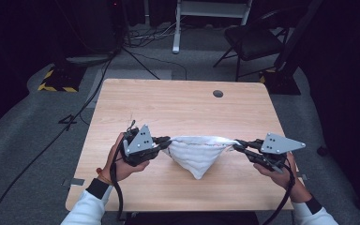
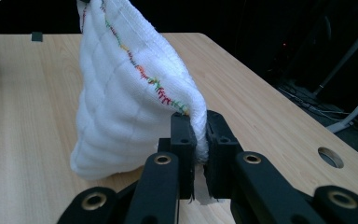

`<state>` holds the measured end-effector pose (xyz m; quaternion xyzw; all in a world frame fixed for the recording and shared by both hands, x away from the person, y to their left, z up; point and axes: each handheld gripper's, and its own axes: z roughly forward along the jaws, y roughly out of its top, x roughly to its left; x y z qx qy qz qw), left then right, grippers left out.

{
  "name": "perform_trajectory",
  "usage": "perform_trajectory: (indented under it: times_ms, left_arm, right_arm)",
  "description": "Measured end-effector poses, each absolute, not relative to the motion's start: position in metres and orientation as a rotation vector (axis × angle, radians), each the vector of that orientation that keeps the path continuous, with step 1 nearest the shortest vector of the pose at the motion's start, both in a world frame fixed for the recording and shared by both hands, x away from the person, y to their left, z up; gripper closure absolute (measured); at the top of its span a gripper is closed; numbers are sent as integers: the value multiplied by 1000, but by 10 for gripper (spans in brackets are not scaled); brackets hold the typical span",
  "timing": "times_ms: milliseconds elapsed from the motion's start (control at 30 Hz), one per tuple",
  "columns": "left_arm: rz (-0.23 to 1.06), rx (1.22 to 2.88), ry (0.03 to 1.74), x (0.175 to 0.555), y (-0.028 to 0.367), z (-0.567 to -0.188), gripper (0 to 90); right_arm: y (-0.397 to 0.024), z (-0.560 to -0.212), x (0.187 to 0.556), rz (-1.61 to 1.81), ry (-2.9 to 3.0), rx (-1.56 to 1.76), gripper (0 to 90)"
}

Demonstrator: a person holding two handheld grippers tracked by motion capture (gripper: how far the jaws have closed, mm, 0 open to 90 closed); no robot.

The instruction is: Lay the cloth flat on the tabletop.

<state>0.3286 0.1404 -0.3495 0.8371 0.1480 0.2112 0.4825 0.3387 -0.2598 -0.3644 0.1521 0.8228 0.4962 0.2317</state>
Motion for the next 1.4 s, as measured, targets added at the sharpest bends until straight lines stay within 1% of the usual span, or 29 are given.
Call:
perform_trajectory:
  times_ms: [400, 533, 700, 800, 833, 867, 967, 1100, 1133, 1167, 1233, 1300, 1333, 1367, 1400]
  left_arm:
    - [591, 1983, 327, 299, 144, -313, 821]
    - [604, 1991, 338, 302, 141, -310, 820]
    - [623, 2008, 391, 323, 136, -315, 820]
    - [627, 2015, 431, 341, 134, -320, 821]
    - [627, 2015, 431, 341, 134, -320, 820]
    - [635, 2022, 478, 359, 131, -325, 821]
    - [649, 2035, 533, 384, 127, -334, 821]
    - [646, 2056, 626, 421, 120, -351, 820]
    - [646, 2056, 626, 421, 120, -351, 820]
    - [651, 2074, 655, 437, 117, -358, 820]
    - [647, 2076, 708, 456, 114, -369, 820]
    - [642, 2084, 750, 470, 113, -378, 820]
    - [642, 2084, 750, 470, 113, -378, 819]
    - [645, 2083, 775, 478, 112, -383, 818]
    - [653, 2081, 808, 487, 111, -390, 818]
  right_arm:
    - [-261, -336, 312, 1414, 2221, 403, 834]
    - [-262, -328, 311, 1417, 2203, 438, 832]
    - [-261, -328, 324, 1396, 2189, 481, 832]
    - [-258, -331, 343, 1361, 2190, 515, 832]
    - [-258, -331, 343, 1361, 2190, 515, 832]
    - [-255, -334, 360, 1323, 2192, 539, 832]
    - [-249, -339, 382, 1260, 2193, 569, 832]
    - [-242, -351, 423, 1183, 2203, 641, 833]
    - [-240, -354, 432, 1173, 2206, 654, 833]
    - [-238, -358, 441, 1154, 2212, 671, 833]
    - [-235, -365, 457, 1129, 2215, 693, 833]
    - [-231, -374, 478, 1112, 2219, 737, 832]
    - [-231, -374, 478, 1112, 2219, 737, 832]
    - [-227, -383, 495, 1086, 2229, 760, 831]
    - [-225, -385, 501, 1081, 2233, 763, 829]
